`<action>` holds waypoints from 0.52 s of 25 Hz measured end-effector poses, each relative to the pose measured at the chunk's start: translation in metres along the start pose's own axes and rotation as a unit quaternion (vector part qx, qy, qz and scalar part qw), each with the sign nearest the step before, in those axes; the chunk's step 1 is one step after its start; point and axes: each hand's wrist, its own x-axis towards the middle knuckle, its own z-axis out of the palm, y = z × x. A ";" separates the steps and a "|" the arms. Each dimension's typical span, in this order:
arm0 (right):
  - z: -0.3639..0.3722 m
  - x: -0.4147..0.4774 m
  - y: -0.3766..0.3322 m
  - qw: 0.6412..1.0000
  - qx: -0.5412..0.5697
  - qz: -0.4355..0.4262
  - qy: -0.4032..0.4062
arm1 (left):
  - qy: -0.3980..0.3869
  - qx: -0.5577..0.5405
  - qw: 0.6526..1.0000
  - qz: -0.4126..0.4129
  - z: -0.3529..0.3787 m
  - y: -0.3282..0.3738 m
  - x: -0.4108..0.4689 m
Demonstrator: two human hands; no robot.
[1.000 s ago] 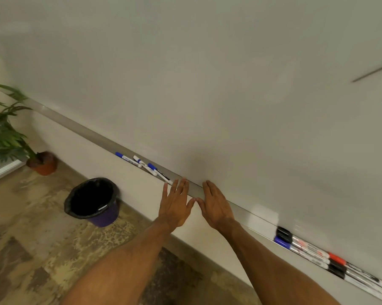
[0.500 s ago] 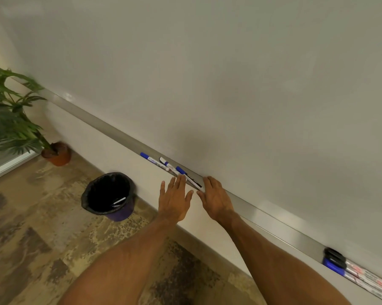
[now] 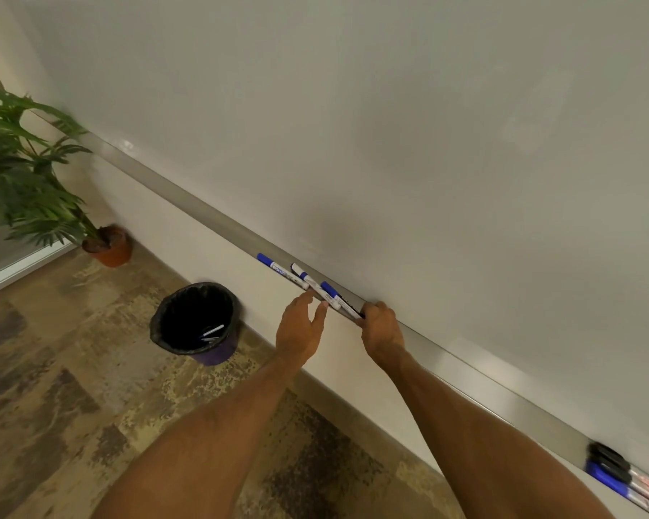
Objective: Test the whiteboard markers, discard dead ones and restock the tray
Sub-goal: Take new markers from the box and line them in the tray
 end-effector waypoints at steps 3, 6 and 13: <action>-0.001 0.006 0.002 0.998 0.054 0.032 -0.003 | 0.028 -0.129 0.988 -0.078 -0.003 0.009 0.006; -0.002 0.004 -0.001 0.994 0.107 0.014 0.034 | 0.036 -0.260 0.951 -0.162 -0.003 0.007 0.017; -0.005 0.000 -0.031 0.985 0.135 -0.109 0.001 | 0.026 -0.493 0.840 -0.224 -0.014 -0.001 0.022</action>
